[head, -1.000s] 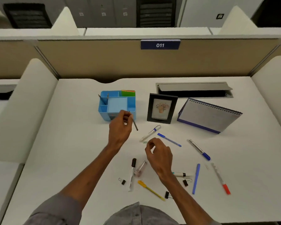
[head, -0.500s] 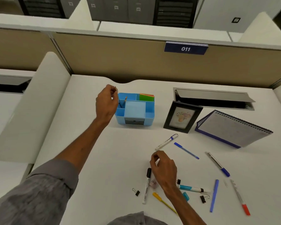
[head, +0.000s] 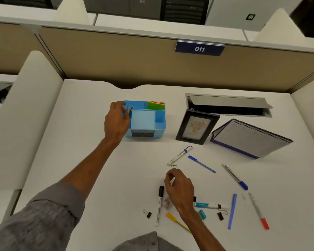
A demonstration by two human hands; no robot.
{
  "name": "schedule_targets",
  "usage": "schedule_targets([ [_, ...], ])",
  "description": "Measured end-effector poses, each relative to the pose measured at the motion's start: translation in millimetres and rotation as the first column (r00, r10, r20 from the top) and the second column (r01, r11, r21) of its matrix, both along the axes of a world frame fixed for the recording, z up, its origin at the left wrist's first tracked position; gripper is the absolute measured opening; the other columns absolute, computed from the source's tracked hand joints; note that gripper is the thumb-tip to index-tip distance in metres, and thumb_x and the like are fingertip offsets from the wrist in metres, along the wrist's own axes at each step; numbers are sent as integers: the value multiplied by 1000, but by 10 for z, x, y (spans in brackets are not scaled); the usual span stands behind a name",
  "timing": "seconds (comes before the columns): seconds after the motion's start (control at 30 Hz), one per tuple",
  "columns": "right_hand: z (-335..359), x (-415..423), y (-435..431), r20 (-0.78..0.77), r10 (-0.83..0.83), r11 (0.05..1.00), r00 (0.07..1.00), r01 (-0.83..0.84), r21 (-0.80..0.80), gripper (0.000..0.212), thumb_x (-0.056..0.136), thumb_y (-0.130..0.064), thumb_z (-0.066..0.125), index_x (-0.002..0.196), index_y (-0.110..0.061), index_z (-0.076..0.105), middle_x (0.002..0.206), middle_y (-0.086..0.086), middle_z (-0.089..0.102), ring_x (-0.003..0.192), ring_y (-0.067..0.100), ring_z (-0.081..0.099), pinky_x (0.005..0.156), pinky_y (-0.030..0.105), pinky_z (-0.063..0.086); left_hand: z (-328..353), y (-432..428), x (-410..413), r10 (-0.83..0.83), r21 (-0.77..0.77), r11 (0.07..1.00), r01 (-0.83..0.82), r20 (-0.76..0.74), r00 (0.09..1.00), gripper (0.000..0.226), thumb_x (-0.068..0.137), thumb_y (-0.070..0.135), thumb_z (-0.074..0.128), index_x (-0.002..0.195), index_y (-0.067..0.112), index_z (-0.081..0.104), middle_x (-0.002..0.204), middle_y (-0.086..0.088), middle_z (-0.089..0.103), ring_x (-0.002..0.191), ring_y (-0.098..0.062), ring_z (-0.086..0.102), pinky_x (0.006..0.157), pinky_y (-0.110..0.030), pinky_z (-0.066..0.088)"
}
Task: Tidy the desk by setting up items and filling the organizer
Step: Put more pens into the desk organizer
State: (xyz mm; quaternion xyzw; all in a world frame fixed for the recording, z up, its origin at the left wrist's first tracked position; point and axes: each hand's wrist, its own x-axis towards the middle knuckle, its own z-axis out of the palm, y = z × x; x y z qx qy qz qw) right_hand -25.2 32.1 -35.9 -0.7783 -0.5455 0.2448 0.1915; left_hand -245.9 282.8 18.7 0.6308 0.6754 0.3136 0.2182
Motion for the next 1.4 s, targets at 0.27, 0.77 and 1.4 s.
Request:
schedule_targets([
  [0.27,56,157,-161,32,12,998,999,-14,62,14,93,-34,69,95,-38,56,88,-19,62,69,5,58,73,29,56,65,-734,629,-65,63,996,60,83,994,26,103,16,62,128,20,58,135,0,61,123,-15,60,89,-28,58],
  [0.77,106,1440,-964,81,-367,929,927,361,82,12,92,-30,72,101,-29,64,95,-13,68,73,8,62,73,30,59,-267,-2215,2488,-495,-85,859,505,108,862,22,104,26,59,126,29,61,122,11,66,92,-4,63,79,-6,46],
  [1.4,-94,2231,-1466,179,-370,909,912,395,-133,20,96,-37,65,105,-19,64,95,-2,64,76,12,57,68,29,47,-535,-2852,3483,-753,-267,648,714,-83,653,28,103,22,58,130,22,64,129,3,66,116,-15,62,97,-30,54],
])
